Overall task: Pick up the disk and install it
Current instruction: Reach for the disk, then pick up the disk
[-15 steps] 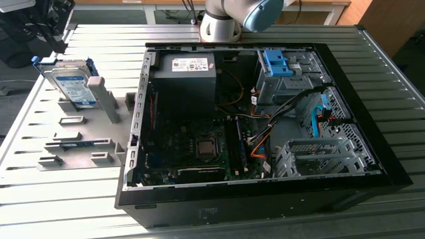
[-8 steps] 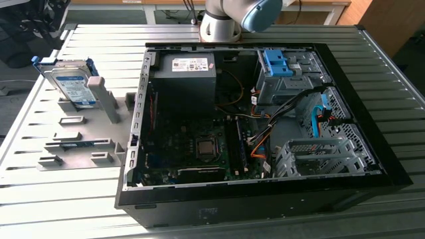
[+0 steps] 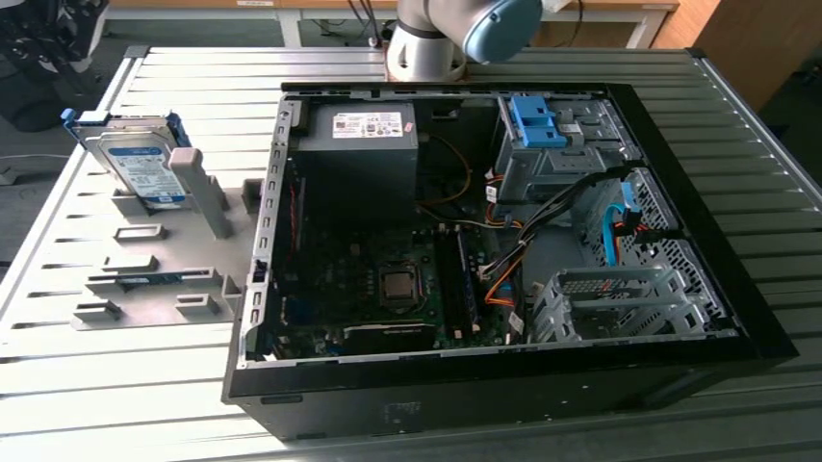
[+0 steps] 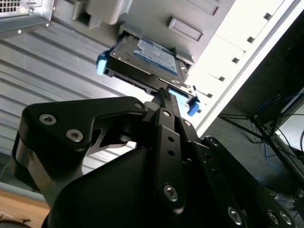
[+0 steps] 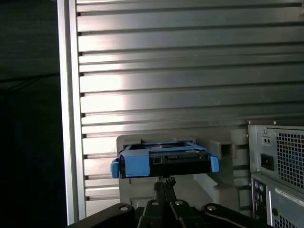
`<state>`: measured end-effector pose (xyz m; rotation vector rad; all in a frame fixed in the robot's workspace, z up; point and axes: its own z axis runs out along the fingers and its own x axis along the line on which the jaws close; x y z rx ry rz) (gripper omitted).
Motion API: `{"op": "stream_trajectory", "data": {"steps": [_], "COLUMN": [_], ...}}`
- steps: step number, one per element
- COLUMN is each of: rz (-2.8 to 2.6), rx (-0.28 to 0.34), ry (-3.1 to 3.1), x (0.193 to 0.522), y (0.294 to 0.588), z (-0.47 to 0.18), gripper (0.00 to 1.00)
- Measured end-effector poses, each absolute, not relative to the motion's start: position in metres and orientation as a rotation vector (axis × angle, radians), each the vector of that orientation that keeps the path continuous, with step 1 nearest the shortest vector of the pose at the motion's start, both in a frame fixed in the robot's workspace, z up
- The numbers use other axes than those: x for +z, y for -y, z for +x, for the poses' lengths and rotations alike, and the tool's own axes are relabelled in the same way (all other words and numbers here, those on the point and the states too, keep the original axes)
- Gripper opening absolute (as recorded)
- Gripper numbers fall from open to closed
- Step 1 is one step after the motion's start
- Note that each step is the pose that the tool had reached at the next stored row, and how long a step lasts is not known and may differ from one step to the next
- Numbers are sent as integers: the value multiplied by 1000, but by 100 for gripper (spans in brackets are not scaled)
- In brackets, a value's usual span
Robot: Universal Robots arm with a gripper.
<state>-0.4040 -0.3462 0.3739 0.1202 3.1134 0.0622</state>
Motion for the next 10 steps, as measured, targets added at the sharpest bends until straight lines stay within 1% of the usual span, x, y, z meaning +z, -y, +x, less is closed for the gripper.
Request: {"op": "stream_trajectory", "data": {"steps": [10], "rz": [121], "rx": [59], "ry": [-3115], "x": [372], "y": [343], "z": [-412], "gripper": [11]}}
